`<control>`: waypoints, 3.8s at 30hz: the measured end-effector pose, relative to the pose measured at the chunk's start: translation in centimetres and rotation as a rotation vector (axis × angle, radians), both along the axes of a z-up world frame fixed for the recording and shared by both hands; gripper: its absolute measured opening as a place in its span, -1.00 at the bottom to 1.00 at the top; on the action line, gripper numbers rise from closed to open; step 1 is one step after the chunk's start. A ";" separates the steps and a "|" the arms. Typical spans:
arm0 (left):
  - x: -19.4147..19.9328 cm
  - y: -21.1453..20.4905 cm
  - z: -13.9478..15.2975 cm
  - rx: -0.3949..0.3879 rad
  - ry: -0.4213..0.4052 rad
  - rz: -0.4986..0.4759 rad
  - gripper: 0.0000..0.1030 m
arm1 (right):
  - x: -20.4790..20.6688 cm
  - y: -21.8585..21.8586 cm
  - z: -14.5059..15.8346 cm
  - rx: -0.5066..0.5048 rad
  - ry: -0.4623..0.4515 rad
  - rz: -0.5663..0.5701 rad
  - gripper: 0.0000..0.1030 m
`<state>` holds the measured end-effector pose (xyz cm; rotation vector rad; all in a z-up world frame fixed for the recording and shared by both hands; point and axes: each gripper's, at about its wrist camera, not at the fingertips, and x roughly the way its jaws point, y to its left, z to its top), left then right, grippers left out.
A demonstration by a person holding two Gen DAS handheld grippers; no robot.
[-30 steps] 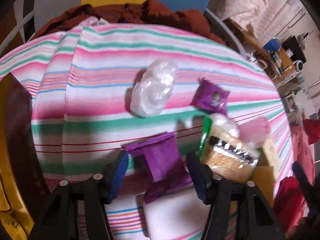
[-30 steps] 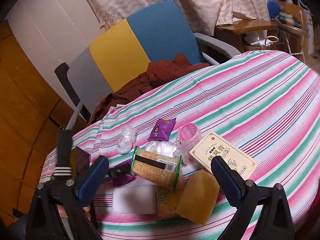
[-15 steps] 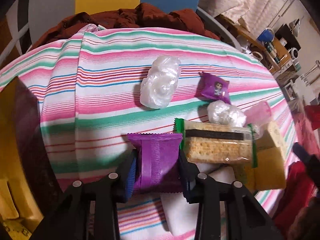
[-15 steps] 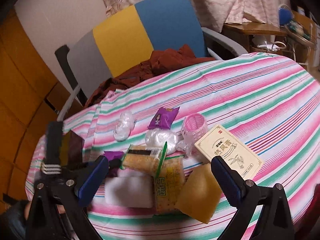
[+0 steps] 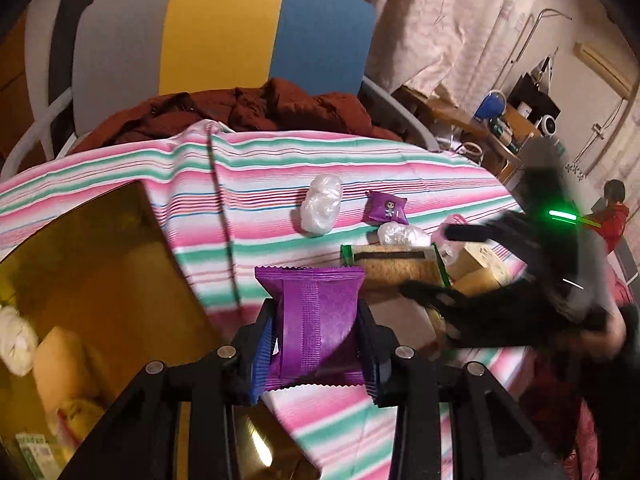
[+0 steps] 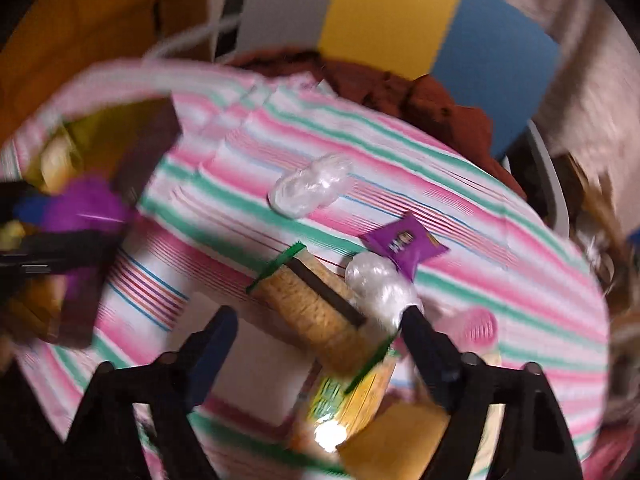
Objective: Organize objects
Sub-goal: 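Grasp the purple snack packet with the left gripper while the right gripper grasps the cracker packet, then drop the purple packet and cracker packet into the gold tray with both grippers, then move both grippers back toward the white cloth and remaining items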
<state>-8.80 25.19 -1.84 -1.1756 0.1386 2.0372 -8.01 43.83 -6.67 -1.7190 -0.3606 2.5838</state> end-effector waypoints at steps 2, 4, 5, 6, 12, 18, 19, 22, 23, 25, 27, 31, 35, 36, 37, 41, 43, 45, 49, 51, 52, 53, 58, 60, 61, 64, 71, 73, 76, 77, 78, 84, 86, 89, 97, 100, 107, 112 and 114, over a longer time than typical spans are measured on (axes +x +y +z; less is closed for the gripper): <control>0.3 -1.6 0.2 0.017 -0.006 0.013 -0.28 | -1.3 -0.4 -1.8 0.067 -0.073 0.035 0.54; 0.5 -3.2 0.4 0.031 -0.015 0.029 -0.28 | -2.2 -0.3 -3.4 0.103 -0.119 0.042 0.54; 0.6 -3.8 0.4 0.038 -0.021 0.038 -0.28 | -2.7 0.0 -3.9 0.094 -0.137 0.032 0.51; 0.6 -4.4 0.3 0.043 -0.027 0.049 -0.28 | -2.9 0.2 -3.9 0.070 -0.136 0.020 0.40; 0.3 -8.0 0.0 0.069 -0.055 0.117 -0.28 | -2.7 0.2 -3.3 -0.008 -0.125 -0.017 -0.23; 0.6 -11.0 0.6 0.103 -0.048 0.167 -0.28 | -0.9 0.2 -0.4 -0.091 -0.029 -0.077 -0.24; 0.7 -11.5 0.8 0.109 -0.043 0.175 -0.28 | -0.6 0.0 0.3 -0.096 -0.008 -0.082 -0.24; 0.7 -13.3 1.4 0.125 -0.026 0.211 -0.27 | 0.6 -1.0 2.6 -0.112 0.062 -0.090 -0.24; 0.7 -13.9 1.5 0.127 -0.018 0.223 -0.27 | 1.0 -1.7 3.5 -0.128 0.086 -0.091 -0.24; 0.5 -15.4 1.8 0.131 -0.007 0.260 -0.27 | 1.4 -3.0 5.0 -0.182 0.122 -0.079 -0.24; 0.1 -16.9 1.9 0.133 -0.003 0.304 -0.27 | 1.4 -4.8 6.0 -0.227 0.143 -0.054 -0.24; -0.2 -20.2 2.0 0.137 0.015 0.382 -0.27 | 0.3 -9.8 7.0 -0.331 0.152 0.012 -0.24; -0.3 -23.3 1.3 0.107 0.023 0.461 -0.27 | -2.2 -14.8 6.6 -0.379 0.142 0.041 -0.24; -0.4 -24.2 0.9 0.098 0.015 0.479 -0.27 | -2.9 -15.8 6.4 -0.389 0.141 0.038 -0.24; -0.3 -24.7 0.5 0.093 0.010 0.488 -0.27 | -3.4 -16.4 6.4 -0.401 0.141 0.028 -0.23; 0.0 -25.8 -1.1 0.054 -0.020 0.506 -0.13 | -5.0 -19.0 6.8 -0.446 0.168 0.010 0.23; 0.4 -26.1 -1.8 0.051 -0.027 0.493 -0.02 | -4.8 -19.6 6.9 -0.451 0.173 0.021 0.32; 0.7 -26.2 -2.2 0.050 -0.032 0.487 0.03 | -4.1 -20.2 7.0 -0.436 0.170 0.031 0.39; 0.9 -26.5 -2.2 0.068 -0.026 0.489 0.04 | -2.3 -20.6 6.2 -0.405 0.157 0.032 0.55; 1.1 -26.4 -1.9 0.071 -0.011 0.492 0.04 | -1.2 -20.7 5.7 -0.381 0.154 0.031 0.58; 1.2 -26.3 -1.7 0.070 -0.003 0.490 0.04 | -0.7 -20.7 5.6 -0.371 0.156 0.031 0.59; 1.4 -26.1 -1.4 0.065 0.006 0.489 0.04 | -0.1 -20.8 5.5 -0.361 0.162 0.033 0.62; 2.3 -25.4 -0.2 0.043 0.052 0.497 0.04 | 2.3 -21.5 5.5 -0.302 0.220 0.039 0.78; 2.6 -25.1 0.1 0.029 0.073 0.502 0.04 | 2.9 -21.6 5.7 -0.293 0.243 0.035 0.88; 2.8 -25.0 0.3 0.024 0.082 0.501 0.04 | 3.2 -21.6 5.8 -0.289 0.253 0.032 0.90; 3.3 -24.5 0.6 -0.006 0.109 0.506 0.04 | 3.9 -21.6 5.9 -0.285 0.275 0.022 0.95; 4.8 -22.8 0.9 -0.069 0.183 0.479 0.04 | 5.4 -21.0 6.2 -0.277 0.318 0.003 0.99; 5.2 -22.3 1.0 -0.075 0.196 0.469 0.04 | 5.8 -21.0 6.3 -0.261 0.334 -0.004 0.99; 5.8 -21.6 1.3 -0.092 0.230 0.465 0.04 | 6.3 -20.8 6.6 -0.239 0.355 -0.015 0.99; 5.9 -21.5 1.4 -0.098 0.238 0.465 0.04 | 6.4 -20.7 6.7 -0.234 0.362 -0.020 0.99; 6.0 -21.3 1.4 -0.103 0.245 0.465 0.04 | 6.5 -20.6 6.8 -0.231 0.366 -0.025 0.99; 6.5 -20.6 1.1 -0.118 0.245 0.454 0.04 | 6.7 -19.7 6.8 -0.226 0.376 -0.051 0.99; 6.7 -20.2 1.0 -0.123 0.246 0.440 0.04 | 6.9 -19.4 6.7 -0.226 0.375 -0.058 0.99; 6.9 -19.7 0.8 -0.134 0.248 0.419 0.04 | 7.1 -18.8 6.3 -0.226 0.367 -0.072 0.99; 7.1 -18.7 0.3 -0.144 0.239 0.382 0.04 | 7.6 -16.6 5.4 -0.223 0.350 -0.115 0.99; 7.1 -18.4 0.1 -0.149 0.234 0.368 0.04 | 7.7 -15.6 4.9 -0.214 0.336 -0.140 0.99; 7.0 -17.8 -0.2 -0.148 0.221 0.343 0.04 | 8.3 -12.1 4.2 -0.214 0.319 -0.216 0.99; 7.3 -17.1 -0.1 -0.146 0.229 0.314 0.04 | 9.1 -8.4 4.8 -0.175 0.331 -0.289 0.99; 7.3 -16.7 0.1 -0.142 0.232 0.298 0.04 | 9.7 -6.2 5.2 -0.162 0.339 -0.332 0.99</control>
